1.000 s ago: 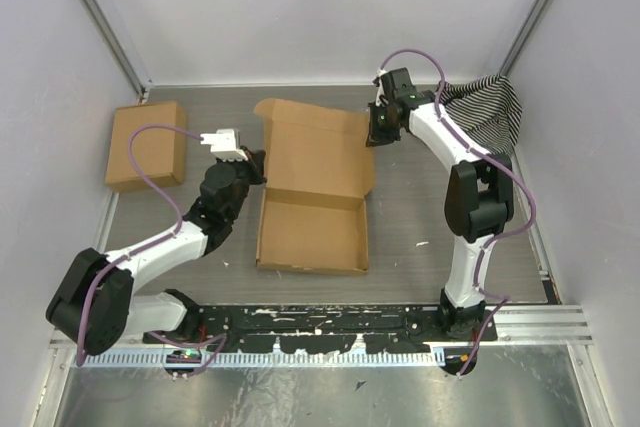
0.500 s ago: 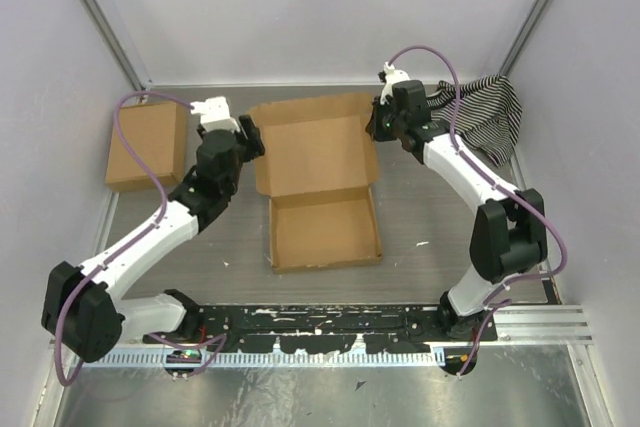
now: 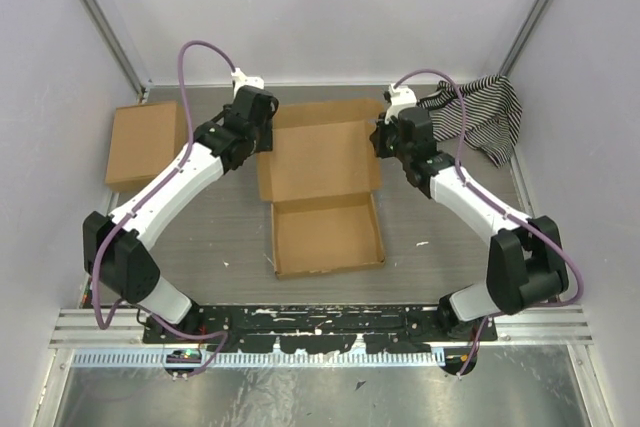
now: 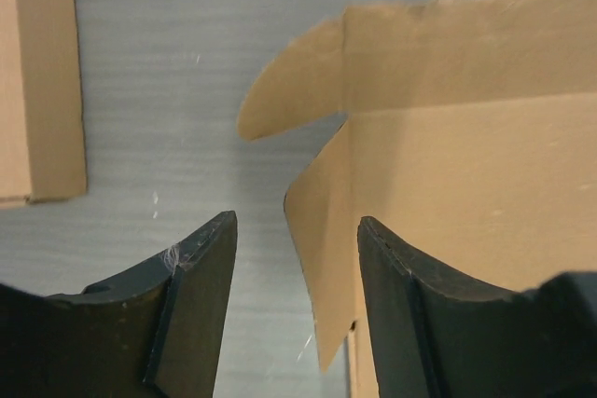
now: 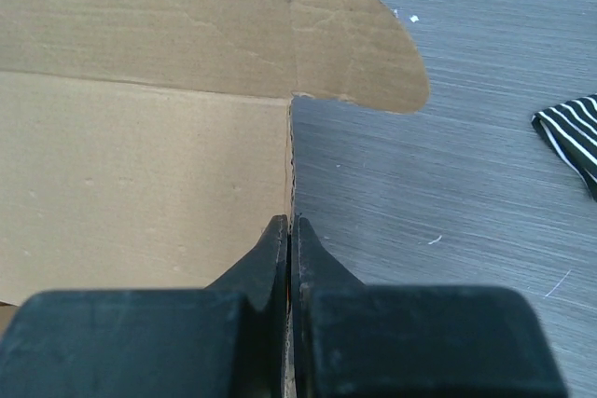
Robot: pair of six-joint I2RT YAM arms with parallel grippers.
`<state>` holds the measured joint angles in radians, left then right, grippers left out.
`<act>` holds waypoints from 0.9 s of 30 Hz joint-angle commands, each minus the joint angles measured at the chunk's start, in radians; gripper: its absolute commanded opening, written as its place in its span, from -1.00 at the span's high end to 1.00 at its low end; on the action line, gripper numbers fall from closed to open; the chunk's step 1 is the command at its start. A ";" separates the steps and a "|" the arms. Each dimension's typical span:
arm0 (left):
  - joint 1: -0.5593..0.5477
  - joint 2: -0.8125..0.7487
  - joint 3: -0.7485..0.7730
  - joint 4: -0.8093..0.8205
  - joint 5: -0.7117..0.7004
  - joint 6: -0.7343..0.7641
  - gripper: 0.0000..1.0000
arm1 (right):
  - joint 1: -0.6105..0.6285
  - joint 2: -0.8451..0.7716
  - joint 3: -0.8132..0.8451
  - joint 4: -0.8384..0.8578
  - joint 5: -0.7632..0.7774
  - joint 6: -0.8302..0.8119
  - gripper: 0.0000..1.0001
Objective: Fold the paper box
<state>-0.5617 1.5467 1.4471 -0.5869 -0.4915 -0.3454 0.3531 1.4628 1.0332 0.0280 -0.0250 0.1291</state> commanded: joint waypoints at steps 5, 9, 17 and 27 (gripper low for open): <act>0.009 0.015 0.051 -0.161 -0.012 0.010 -0.24 | 0.030 -0.157 -0.100 0.165 0.053 -0.018 0.98; 0.011 0.064 0.085 -0.178 -0.012 0.022 -0.17 | 0.030 -0.182 -0.098 0.134 0.042 -0.024 0.97; 0.011 0.077 0.069 -0.131 0.034 0.019 0.36 | 0.031 -0.199 -0.074 0.081 0.018 -0.022 0.98; 0.012 0.054 0.033 -0.057 0.115 0.031 1.00 | 0.030 -0.165 -0.021 0.002 0.002 -0.019 0.97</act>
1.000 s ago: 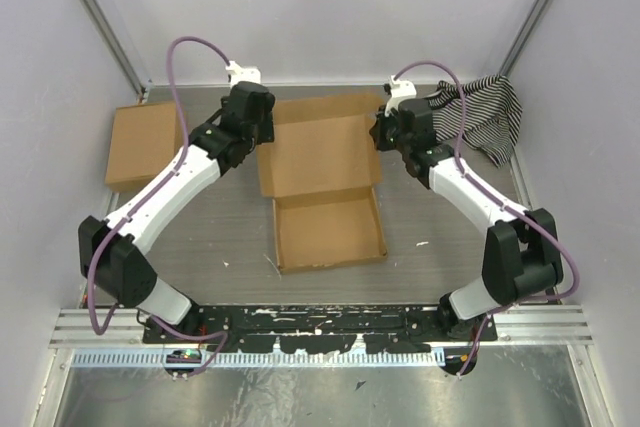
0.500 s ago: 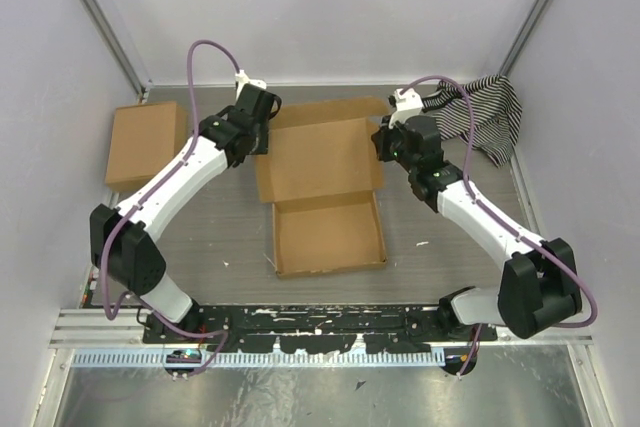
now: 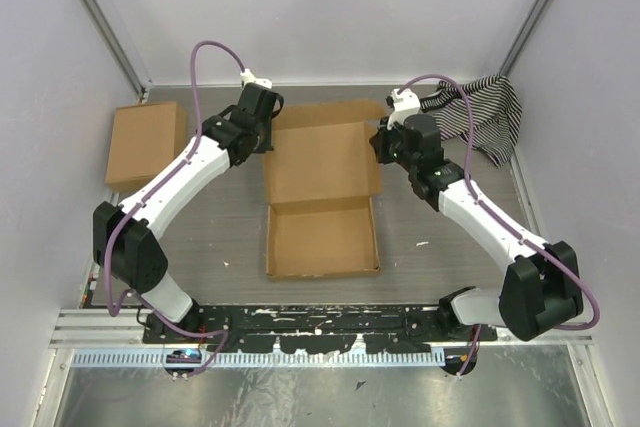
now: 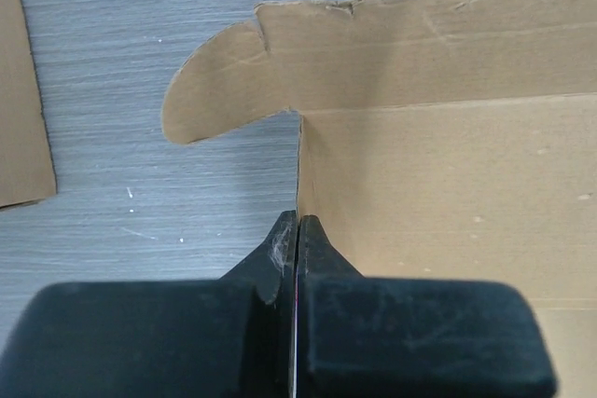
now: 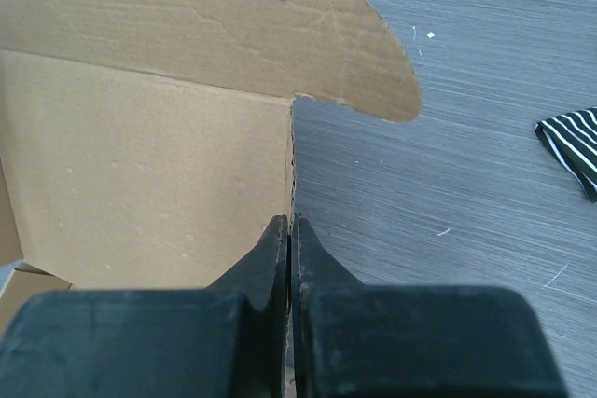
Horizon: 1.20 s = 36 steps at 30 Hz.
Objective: Fold the paper box
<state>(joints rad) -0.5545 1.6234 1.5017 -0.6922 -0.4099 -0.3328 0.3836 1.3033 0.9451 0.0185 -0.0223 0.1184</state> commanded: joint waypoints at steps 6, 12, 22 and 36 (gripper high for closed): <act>0.004 -0.034 -0.043 0.061 0.044 0.017 1.00 | 0.000 -0.011 0.067 0.005 0.004 -0.008 0.97; 0.004 -0.148 -0.162 0.231 0.071 0.029 1.00 | 0.000 0.054 0.145 -0.083 0.042 0.010 0.52; 0.002 -0.381 -0.412 0.556 0.124 0.128 1.00 | -0.001 0.196 0.428 -0.384 0.062 0.032 0.15; -0.015 -0.436 -0.543 0.709 0.157 0.150 1.00 | -0.001 0.231 0.493 -0.637 -0.009 0.017 0.18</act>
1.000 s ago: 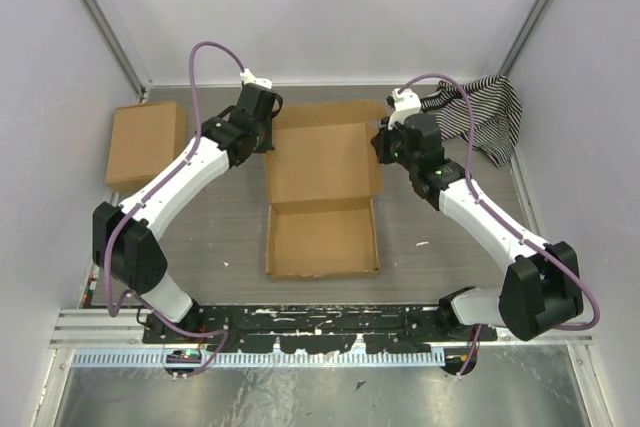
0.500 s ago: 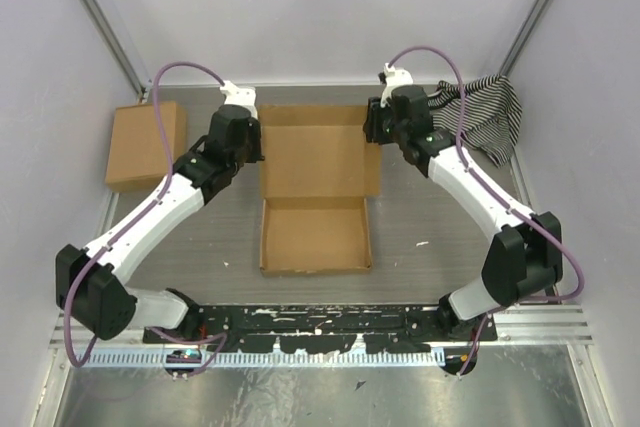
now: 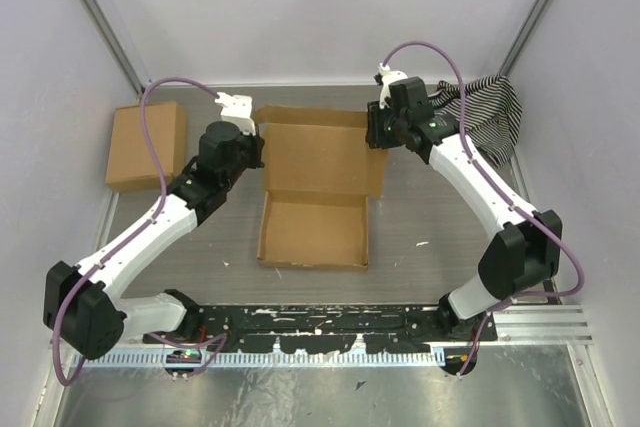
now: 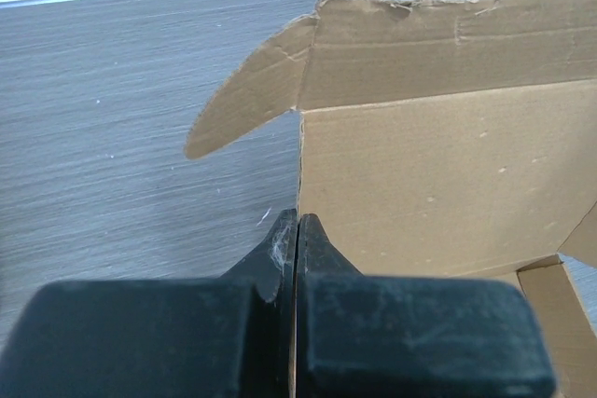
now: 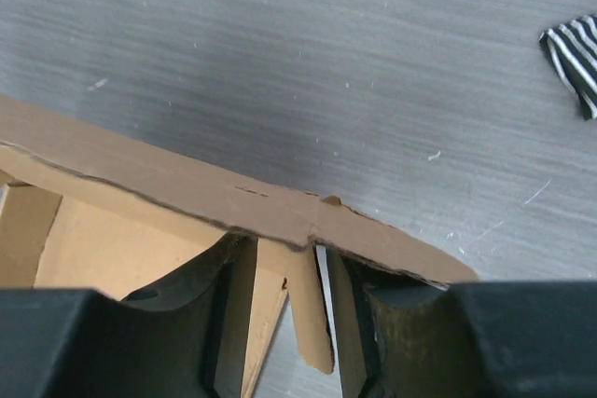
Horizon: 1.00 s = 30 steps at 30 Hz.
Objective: Fold the paper box
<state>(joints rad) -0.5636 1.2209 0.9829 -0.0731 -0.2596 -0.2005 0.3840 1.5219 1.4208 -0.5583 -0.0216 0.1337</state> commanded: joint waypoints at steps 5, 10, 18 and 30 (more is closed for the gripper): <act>-0.008 -0.035 -0.036 0.105 0.005 0.017 1.00 | -0.002 0.028 -0.008 -0.084 -0.033 0.019 0.32; -0.016 -0.025 -0.027 0.110 0.009 0.017 1.00 | 0.000 0.054 0.002 -0.089 -0.029 0.056 0.84; -0.023 0.024 0.035 0.115 0.003 0.019 1.00 | 0.011 0.078 0.100 -0.010 0.110 0.084 0.98; -0.024 0.202 0.153 0.162 -0.054 0.047 1.00 | 0.046 0.007 -0.058 0.456 0.259 0.044 0.98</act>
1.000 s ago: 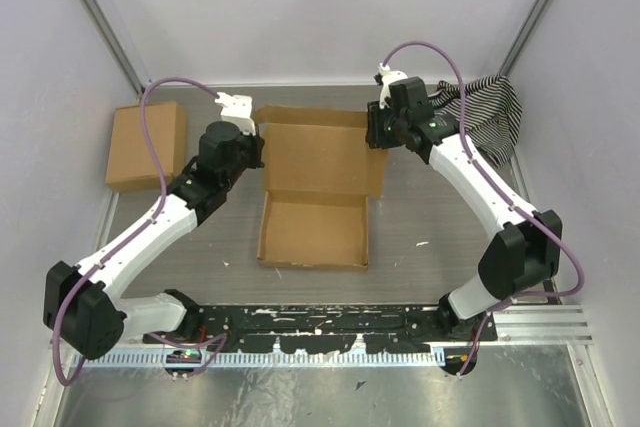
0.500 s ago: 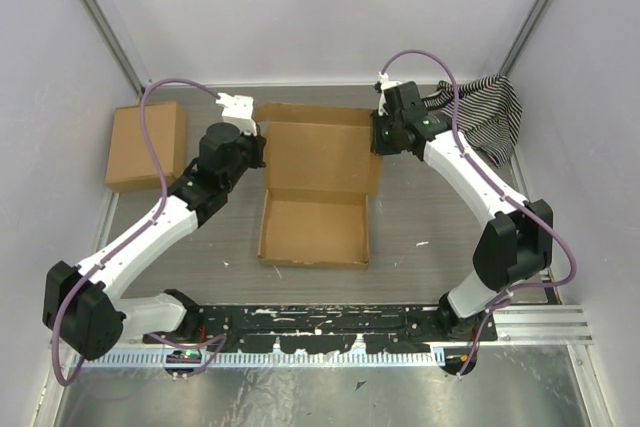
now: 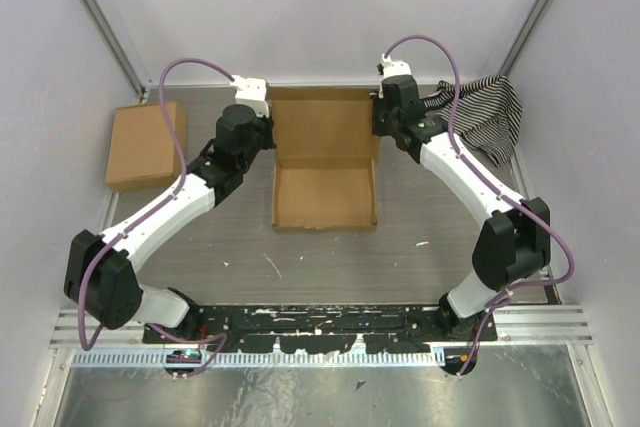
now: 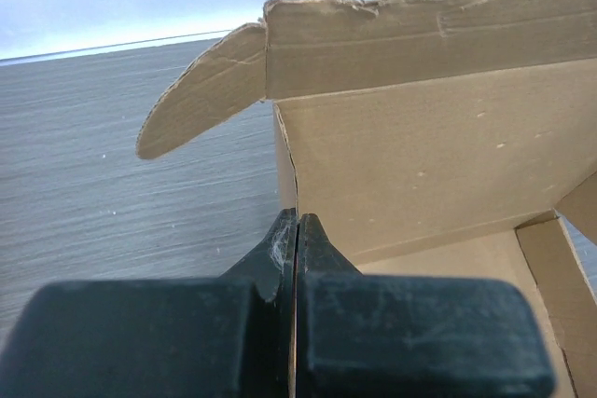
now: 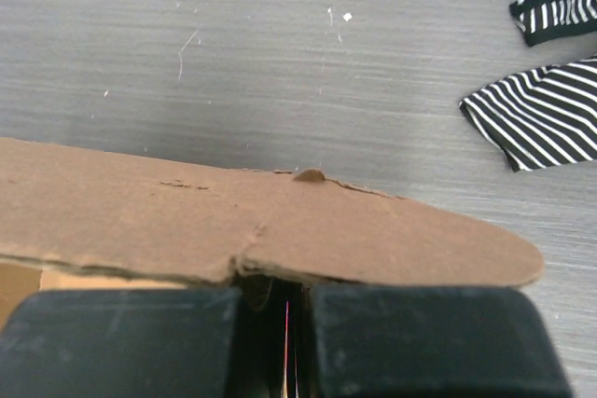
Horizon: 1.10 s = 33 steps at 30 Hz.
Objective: Fold the paper box
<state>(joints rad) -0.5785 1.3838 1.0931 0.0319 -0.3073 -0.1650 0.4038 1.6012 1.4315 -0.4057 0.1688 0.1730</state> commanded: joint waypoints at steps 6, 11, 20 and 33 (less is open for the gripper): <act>-0.009 0.079 0.024 0.069 -0.021 -0.004 1.00 | 0.038 -0.092 -0.244 0.566 0.147 0.004 0.97; -0.011 0.057 -0.023 0.069 -0.015 -0.035 0.97 | 0.075 -0.105 -0.353 0.697 0.261 0.040 0.97; -0.013 -0.011 -0.092 0.061 -0.026 -0.062 0.96 | 0.172 -0.123 -0.473 0.891 0.416 0.031 0.97; -0.017 -0.014 -0.120 0.060 -0.031 -0.065 0.96 | 0.203 -0.010 -0.361 0.872 0.436 0.047 0.96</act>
<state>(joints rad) -0.5816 1.3670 0.9852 0.0753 -0.3519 -0.2245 0.5838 1.5799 0.9905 0.3691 0.5915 0.1917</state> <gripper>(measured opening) 0.021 0.062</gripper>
